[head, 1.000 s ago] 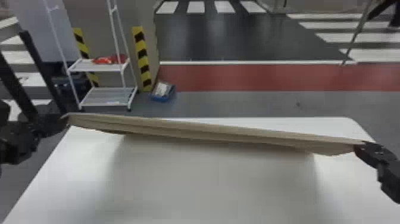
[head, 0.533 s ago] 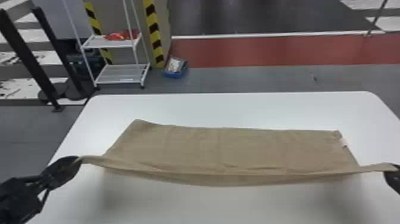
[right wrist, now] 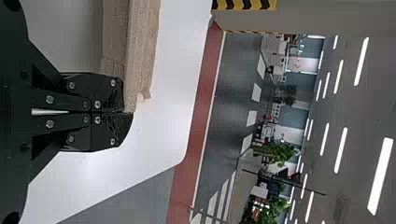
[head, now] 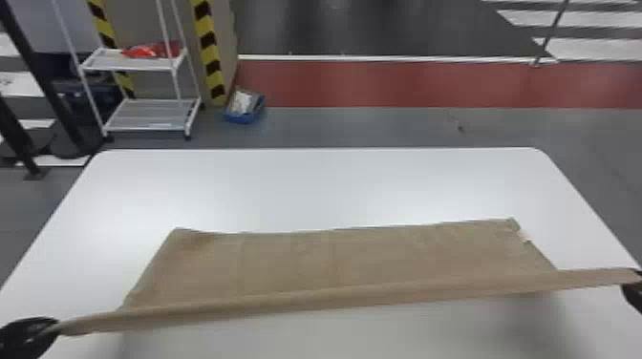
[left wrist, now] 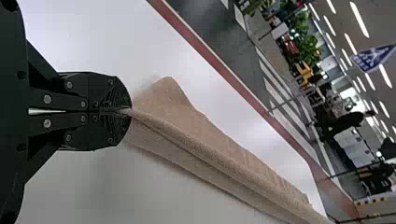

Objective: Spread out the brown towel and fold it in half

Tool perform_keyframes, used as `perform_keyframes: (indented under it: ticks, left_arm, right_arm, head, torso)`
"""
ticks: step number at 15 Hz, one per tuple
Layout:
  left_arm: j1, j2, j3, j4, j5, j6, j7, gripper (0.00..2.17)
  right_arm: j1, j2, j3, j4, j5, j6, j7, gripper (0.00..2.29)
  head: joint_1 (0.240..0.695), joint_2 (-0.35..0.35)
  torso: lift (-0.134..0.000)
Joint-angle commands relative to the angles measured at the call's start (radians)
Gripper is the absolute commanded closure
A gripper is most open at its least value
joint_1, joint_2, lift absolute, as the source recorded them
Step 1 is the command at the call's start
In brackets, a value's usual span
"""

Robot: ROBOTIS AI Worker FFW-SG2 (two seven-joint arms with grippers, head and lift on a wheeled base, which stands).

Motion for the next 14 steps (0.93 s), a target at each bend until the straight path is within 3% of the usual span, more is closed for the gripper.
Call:
perform_keyframes:
  ticks: [1,3,6,10,14]
  left_arm:
    - [0.018,-0.037,0.001,-0.092,0.016,-0.020,-0.032,1.67]
    - [0.026,-0.062,0.001,-0.167,0.016,-0.020,-0.115,1.67]
    - [-0.029,-0.069,0.003,-0.243,-0.007,-0.001,-0.127,1.67]
    - [-0.032,-0.097,0.030,-0.349,0.020,0.029,-0.166,1.67]
    - [-0.002,-0.092,0.026,-0.260,-0.025,0.005,-0.213,1.67]
  right_arm:
    - [-0.046,0.001,-0.034,0.038,-0.006,0.025,-0.005,1.20]
    - [-0.064,0.001,-0.044,0.052,-0.001,0.053,-0.002,1.20]
    - [-0.075,0.001,-0.032,0.072,0.011,0.053,0.000,1.19]
    - [-0.112,0.001,-0.023,0.095,0.030,0.068,0.000,1.19]
    - [-0.110,0.001,-0.017,0.107,0.030,0.062,0.006,1.20]
  head:
    - [0.695,-0.082]
    - [0.695,-0.146]
    - [0.695,-0.235]
    - [0.695,-0.261]
    - [0.695,-0.270]
  torso:
    - [-0.128]
    - [-0.128]
    - [-0.128]
    - [-0.128]
    - [-0.128]
